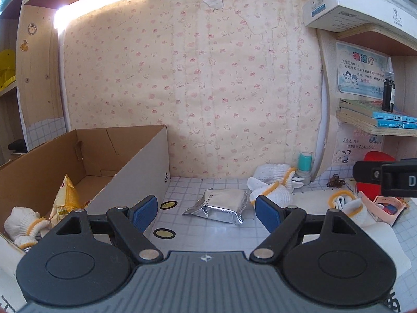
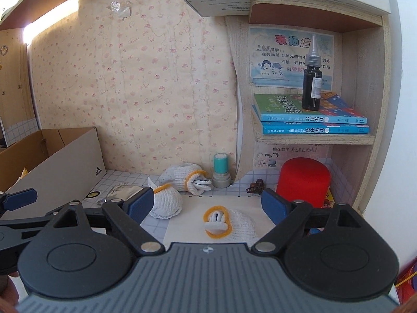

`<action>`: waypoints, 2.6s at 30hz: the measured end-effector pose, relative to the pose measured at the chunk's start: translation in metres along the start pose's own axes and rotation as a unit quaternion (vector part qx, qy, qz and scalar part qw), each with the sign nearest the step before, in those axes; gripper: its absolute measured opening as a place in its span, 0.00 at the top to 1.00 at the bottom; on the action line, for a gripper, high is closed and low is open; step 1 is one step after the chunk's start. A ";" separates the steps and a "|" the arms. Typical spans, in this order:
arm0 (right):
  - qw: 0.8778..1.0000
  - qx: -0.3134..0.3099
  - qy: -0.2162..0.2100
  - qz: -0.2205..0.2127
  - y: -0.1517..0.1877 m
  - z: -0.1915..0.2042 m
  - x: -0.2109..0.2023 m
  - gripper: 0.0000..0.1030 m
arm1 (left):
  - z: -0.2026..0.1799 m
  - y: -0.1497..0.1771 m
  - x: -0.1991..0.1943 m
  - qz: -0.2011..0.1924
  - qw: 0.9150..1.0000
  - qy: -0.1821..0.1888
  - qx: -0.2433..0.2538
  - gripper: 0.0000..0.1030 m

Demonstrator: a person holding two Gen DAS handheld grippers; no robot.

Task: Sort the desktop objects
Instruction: 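Move both tools back over the desk toward the remaining gloves, then grasp the silver foil packet with the left tool while the right tool grasps a white glove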

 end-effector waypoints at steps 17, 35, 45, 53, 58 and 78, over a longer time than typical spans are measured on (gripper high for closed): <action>1.000 0.015 -0.016 -0.013 0.007 -0.016 -0.001 0.15 | -0.018 0.003 0.121 0.133 0.991 -0.032 0.001 0.17; 0.999 0.021 -0.035 -0.025 0.007 -0.011 -0.004 0.15 | -0.011 0.011 0.138 0.115 0.993 0.030 -0.013 0.06; 0.999 0.023 -0.036 -0.022 0.008 -0.008 -0.002 0.15 | -0.019 0.015 0.137 0.127 0.990 0.059 -0.005 0.03; 0.999 0.019 -0.036 -0.012 0.011 -0.004 0.003 0.15 | -0.016 0.017 0.116 0.112 0.990 0.080 -0.012 0.33; 0.999 0.009 -0.047 0.014 0.017 0.007 0.020 0.15 | -0.009 0.026 0.091 0.111 0.991 0.069 -0.003 0.33; 0.981 -0.094 -0.014 0.168 0.029 0.078 0.168 0.21 | 0.016 0.045 0.040 0.105 0.992 0.068 -0.025 0.34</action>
Point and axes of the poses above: each gripper's, at about its wrist camera, not at the fingertips, and x roughly the way its jaws point, z to its left, y to its underside, the point moved 5 cm from there along x, roughly the way its jaws point, and after that the axes turned 5 degrees about x, right-handed, at the moved point
